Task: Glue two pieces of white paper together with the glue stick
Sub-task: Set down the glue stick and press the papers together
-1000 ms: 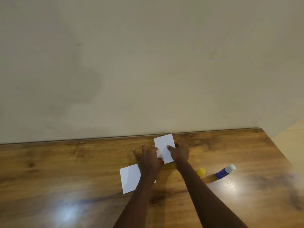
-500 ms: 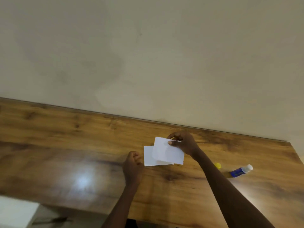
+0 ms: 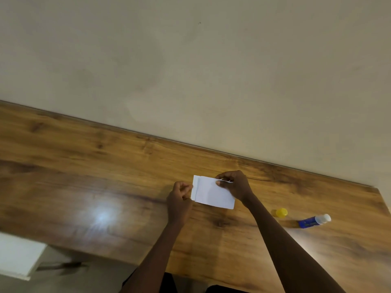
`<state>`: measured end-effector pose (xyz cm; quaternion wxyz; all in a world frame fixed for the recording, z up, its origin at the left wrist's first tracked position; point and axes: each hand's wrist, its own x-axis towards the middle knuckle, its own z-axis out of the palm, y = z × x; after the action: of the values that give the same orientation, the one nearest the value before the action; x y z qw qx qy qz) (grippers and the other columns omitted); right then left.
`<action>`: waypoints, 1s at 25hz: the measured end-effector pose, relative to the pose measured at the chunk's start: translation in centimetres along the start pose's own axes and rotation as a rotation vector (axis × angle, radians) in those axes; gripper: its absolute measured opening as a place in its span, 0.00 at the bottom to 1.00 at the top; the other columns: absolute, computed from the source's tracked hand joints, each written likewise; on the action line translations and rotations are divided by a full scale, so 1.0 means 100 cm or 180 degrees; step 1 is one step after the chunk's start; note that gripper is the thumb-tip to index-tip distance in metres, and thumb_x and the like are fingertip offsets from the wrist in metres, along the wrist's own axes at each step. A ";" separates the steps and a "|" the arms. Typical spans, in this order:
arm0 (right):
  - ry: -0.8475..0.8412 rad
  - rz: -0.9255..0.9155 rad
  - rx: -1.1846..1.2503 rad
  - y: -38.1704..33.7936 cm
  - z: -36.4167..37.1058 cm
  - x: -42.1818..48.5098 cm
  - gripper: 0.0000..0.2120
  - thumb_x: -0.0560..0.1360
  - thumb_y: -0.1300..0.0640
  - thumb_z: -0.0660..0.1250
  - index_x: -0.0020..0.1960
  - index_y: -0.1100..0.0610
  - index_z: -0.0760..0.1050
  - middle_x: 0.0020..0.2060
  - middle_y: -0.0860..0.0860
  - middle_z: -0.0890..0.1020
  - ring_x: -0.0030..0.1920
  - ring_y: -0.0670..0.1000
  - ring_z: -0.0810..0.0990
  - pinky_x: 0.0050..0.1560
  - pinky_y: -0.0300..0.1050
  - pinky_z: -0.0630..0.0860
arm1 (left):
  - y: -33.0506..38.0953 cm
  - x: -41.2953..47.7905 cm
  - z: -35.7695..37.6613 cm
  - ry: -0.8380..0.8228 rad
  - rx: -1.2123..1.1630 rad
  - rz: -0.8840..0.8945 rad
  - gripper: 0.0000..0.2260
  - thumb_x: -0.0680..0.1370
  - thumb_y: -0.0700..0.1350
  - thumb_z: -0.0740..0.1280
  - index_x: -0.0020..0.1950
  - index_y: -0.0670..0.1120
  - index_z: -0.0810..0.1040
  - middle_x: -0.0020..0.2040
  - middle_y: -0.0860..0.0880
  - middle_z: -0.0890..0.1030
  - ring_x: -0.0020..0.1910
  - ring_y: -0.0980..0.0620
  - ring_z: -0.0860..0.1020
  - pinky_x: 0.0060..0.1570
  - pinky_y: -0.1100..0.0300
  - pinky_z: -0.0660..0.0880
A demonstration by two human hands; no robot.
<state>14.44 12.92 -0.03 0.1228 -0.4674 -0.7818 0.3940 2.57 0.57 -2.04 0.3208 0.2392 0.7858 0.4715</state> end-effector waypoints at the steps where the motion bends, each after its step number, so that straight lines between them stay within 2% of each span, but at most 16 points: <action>1: -0.0002 -0.0022 -0.0006 -0.001 0.002 0.002 0.07 0.69 0.64 0.68 0.46 0.63 0.80 0.47 0.60 0.84 0.45 0.55 0.79 0.43 0.42 0.69 | 0.000 -0.001 0.000 -0.0007 -0.0010 0.0013 0.15 0.69 0.26 0.60 0.53 0.38 0.72 0.56 0.41 0.81 0.58 0.49 0.77 0.41 0.68 0.72; 6: -0.0046 -0.0046 -0.0067 -0.006 0.012 0.012 0.07 0.70 0.64 0.68 0.47 0.64 0.80 0.48 0.60 0.84 0.46 0.55 0.79 0.42 0.40 0.68 | 0.003 -0.001 0.001 0.0050 -0.0073 -0.0020 0.14 0.69 0.28 0.63 0.54 0.38 0.73 0.55 0.41 0.81 0.57 0.49 0.78 0.49 0.60 0.74; 15: 0.0042 0.0033 -0.0204 -0.001 0.021 0.013 0.08 0.70 0.63 0.68 0.49 0.63 0.80 0.49 0.59 0.83 0.49 0.55 0.79 0.46 0.41 0.69 | 0.003 -0.003 0.004 0.0130 -0.0024 -0.0031 0.14 0.70 0.30 0.66 0.54 0.38 0.73 0.55 0.41 0.81 0.56 0.49 0.78 0.46 0.65 0.72; 19: 0.0040 0.0057 -0.0470 -0.005 0.024 0.016 0.09 0.71 0.61 0.67 0.49 0.61 0.80 0.51 0.57 0.83 0.51 0.55 0.78 0.49 0.46 0.73 | 0.002 -0.003 0.005 0.0161 -0.0023 0.0044 0.14 0.70 0.30 0.66 0.54 0.37 0.73 0.55 0.40 0.81 0.56 0.48 0.79 0.46 0.65 0.72; 25: 0.0257 0.0305 -0.0823 -0.011 0.029 0.015 0.08 0.71 0.57 0.68 0.49 0.56 0.79 0.52 0.53 0.82 0.54 0.54 0.76 0.48 0.47 0.71 | 0.004 -0.004 0.007 0.0232 -0.0057 0.0065 0.15 0.69 0.29 0.67 0.54 0.38 0.73 0.55 0.40 0.81 0.57 0.47 0.79 0.48 0.62 0.74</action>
<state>11.33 12.43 -1.36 0.0740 -0.5316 -0.7972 0.2762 3.39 0.88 -1.85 0.2892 0.2269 0.7903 0.4901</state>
